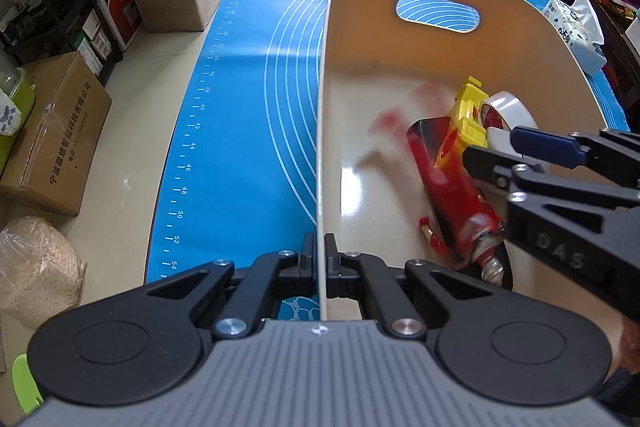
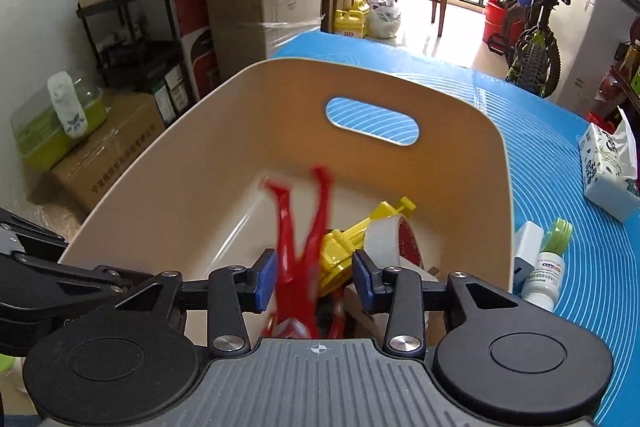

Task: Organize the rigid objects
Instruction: 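Carry the red figure into the bin and release it, then move the right tool to the white pill bottle and grasp it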

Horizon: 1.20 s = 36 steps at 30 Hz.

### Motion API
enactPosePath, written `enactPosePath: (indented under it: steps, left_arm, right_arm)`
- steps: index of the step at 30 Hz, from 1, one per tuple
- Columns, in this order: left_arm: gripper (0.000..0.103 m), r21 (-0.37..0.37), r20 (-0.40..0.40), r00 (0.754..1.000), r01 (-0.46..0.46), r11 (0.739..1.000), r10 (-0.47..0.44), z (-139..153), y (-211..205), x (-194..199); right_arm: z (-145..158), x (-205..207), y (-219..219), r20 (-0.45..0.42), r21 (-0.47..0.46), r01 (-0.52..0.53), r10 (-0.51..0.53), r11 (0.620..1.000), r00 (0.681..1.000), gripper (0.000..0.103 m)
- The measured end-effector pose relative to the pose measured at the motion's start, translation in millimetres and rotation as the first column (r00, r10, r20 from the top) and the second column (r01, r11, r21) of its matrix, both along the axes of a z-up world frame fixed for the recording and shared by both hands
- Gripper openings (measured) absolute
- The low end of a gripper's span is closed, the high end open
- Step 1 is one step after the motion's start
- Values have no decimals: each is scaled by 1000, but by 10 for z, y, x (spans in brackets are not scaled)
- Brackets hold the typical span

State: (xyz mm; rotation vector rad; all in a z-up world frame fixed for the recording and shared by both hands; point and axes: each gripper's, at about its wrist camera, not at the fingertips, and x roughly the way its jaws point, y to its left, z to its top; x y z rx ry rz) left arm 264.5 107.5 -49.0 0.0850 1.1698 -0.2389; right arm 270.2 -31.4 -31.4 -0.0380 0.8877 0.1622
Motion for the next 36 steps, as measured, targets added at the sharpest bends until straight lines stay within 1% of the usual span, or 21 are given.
enactPosePath:
  steps: [4,8,13,18,21,23,30,33,36]
  left_arm:
    - [3,0,0,1000,0,1000,0,0,1,-1]
    - [3,0,0,1000,0,1000,0,-1,0,-1]
    - [3,0,0,1000,0,1000,0,-2,0,-1]
    - [4,-1,0,1000,0,1000,0,-2,0,-1]
    - [4,0,0,1000,0,1000,0,-3,0,0]
    - [4,0,0,1000,0,1000,0,-3,0,-2]
    - [3,2,3,1000,1,1000,-1,6,-2,-1]
    - [4,1,3,1000,1,1000,-1,6,-1,-1]
    - [3,2,3,1000,1,1000,-1,6,-1,-1]
  right_arm:
    - [128,-41,-138,19,37,21,-22,999,1000,49]
    - [309,-83,-318,60,60,56,-59,997,996,49]
    - [483,-122,-608,112,25,115,-117,993,987,49]
    - [473,-81,-986,121,-25,205,-201,978,972,49]
    - [372,-29,-1195,98,-63,244,-237,968,967,49]
    - [267,29,-1318,65,-80,263,-258,962,964,49]
    - [-284,173,-1573,-44,-90,318,-323,944,945,49]
    - [-473,234,-1606,-57,-101,322,-328,941,943,49]
    - [-585,300,-1631,-62,-99,337,-343,936,937,49]
